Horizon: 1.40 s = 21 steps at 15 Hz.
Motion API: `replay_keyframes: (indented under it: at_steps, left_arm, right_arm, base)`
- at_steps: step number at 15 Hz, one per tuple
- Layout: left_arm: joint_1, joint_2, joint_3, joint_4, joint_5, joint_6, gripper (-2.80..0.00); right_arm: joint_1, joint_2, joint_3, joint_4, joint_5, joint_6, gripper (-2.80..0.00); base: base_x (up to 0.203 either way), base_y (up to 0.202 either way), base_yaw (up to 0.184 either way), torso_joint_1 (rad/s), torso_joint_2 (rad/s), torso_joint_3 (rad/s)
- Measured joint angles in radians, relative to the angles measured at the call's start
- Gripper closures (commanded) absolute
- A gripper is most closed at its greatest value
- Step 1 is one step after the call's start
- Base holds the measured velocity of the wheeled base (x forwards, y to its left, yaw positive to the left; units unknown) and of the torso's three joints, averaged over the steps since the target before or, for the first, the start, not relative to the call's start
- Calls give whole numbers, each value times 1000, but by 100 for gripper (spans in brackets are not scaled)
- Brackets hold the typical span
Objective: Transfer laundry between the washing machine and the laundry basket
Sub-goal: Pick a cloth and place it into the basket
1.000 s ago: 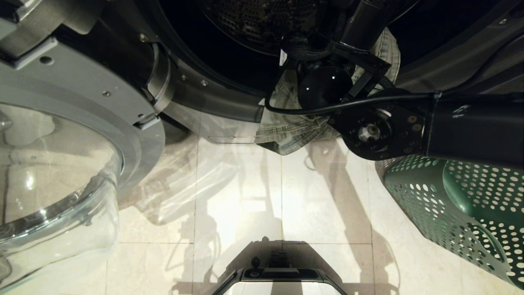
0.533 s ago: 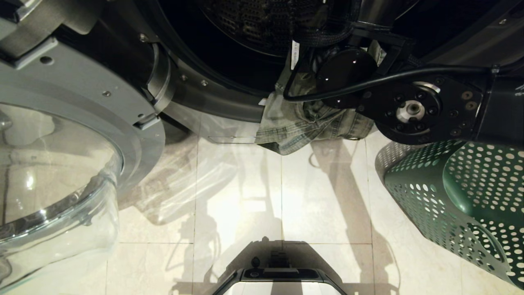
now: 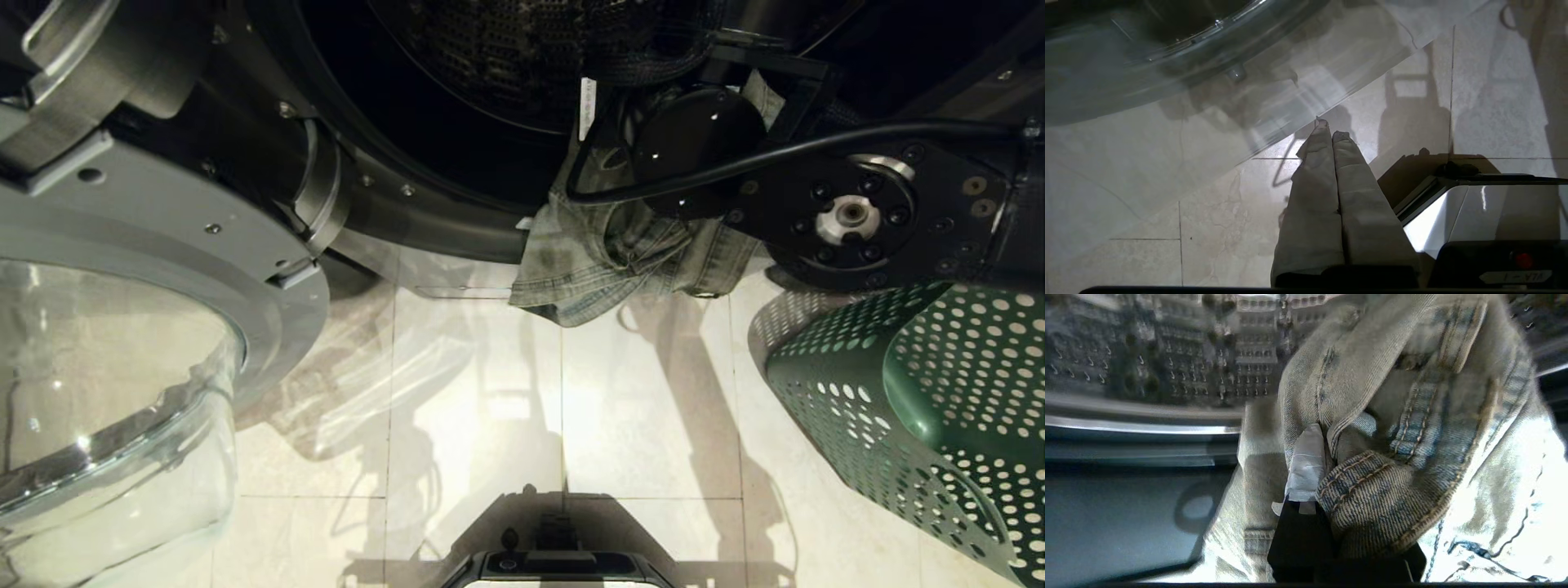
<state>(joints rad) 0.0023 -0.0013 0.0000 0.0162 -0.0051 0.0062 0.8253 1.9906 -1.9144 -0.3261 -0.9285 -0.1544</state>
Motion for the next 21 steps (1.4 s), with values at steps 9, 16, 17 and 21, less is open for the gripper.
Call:
replay_keyframes:
  at_steps: [9,16,17,21]
  left_arm:
    - [0,0,0,1,0,0,0]
    - [0,0,0,1,1,0,0]
    - [0,0,0,1,0,0,0]
    - [0,0,0,1,1,0,0]
  right_arm:
    - [3,-99,64,401,-15,339,0]
    - [7,-131,68,407,-15,333,0]
    - [11,-133,69,407,-15,332,0]
    - [38,-138,71,407,-19,331,0]
  base:
    - [0,0,0,21,1,18]
    - [0,0,0,0,0,0]
    - [0,0,0,0,0,0]
    - [0,0,0,0,0,0]
